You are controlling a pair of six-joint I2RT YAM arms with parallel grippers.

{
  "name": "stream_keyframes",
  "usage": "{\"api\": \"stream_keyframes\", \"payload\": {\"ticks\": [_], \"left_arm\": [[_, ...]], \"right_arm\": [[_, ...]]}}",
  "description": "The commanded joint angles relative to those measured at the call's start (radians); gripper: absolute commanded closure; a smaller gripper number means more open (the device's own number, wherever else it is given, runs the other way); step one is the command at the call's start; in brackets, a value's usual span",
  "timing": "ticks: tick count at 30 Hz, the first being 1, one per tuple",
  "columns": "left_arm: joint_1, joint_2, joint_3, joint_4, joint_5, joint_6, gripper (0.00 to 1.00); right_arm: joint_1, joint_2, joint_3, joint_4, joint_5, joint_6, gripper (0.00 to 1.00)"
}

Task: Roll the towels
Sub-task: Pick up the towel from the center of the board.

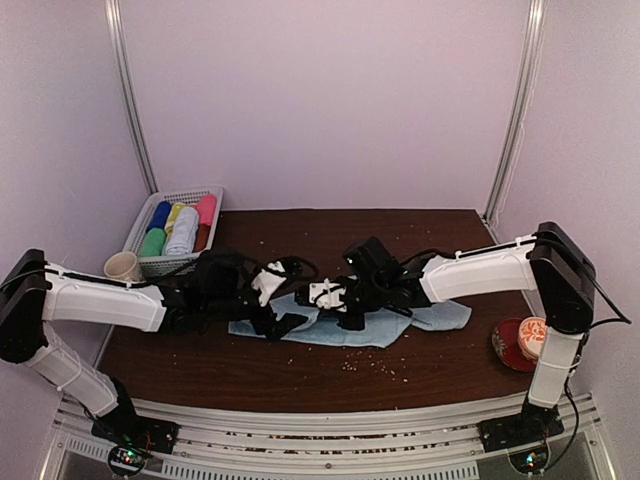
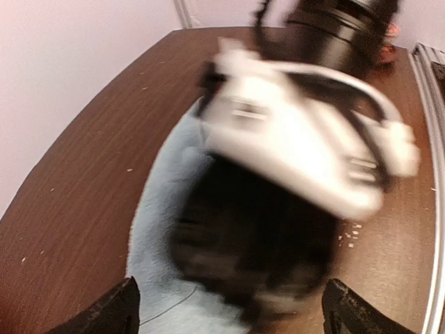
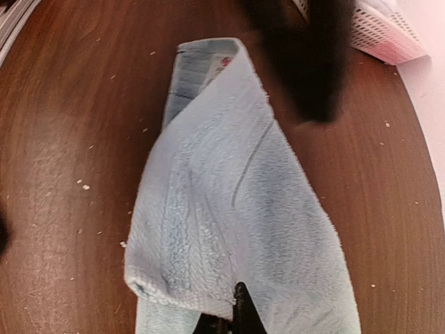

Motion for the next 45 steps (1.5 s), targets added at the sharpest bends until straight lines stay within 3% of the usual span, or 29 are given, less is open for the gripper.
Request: {"api": "stream_keyframes", "payload": {"ticks": [1,10,13,18,35,45], "left_arm": [[-0.054,0.002,0.01,0.034,0.018,0.054,0.09],[-0.053,0.014,0.007,0.13,0.023,0.018,0.07],[-0.054,0.033,0.023,0.152,0.015,0.023,0.13],[-0.055,0.09,0.086,0.146,0.027,0.049,0.31],[-0.055,0.125,0.097,0.128,-0.084,0.065,0.65],[-0.054,0.154,0.112,0.105,-0.121,0.074,0.72]], "right_arm": [[-0.038,-0.01,0.053,0.082,0.01,0.108,1.0],[-0.06,-0.016,0.052,0.076,-0.049,0.124,1.0],[-0.06,-0.009,0.059,0.066,-0.055,0.127,1.0],[-0.061,-0.004,0.068,0.054,-0.072,0.134,1.0],[-0.067,-0.001,0.073,0.041,-0.094,0.14,1.0],[-0.069,0.002,0.075,0.038,-0.094,0.141,1.0]]}}
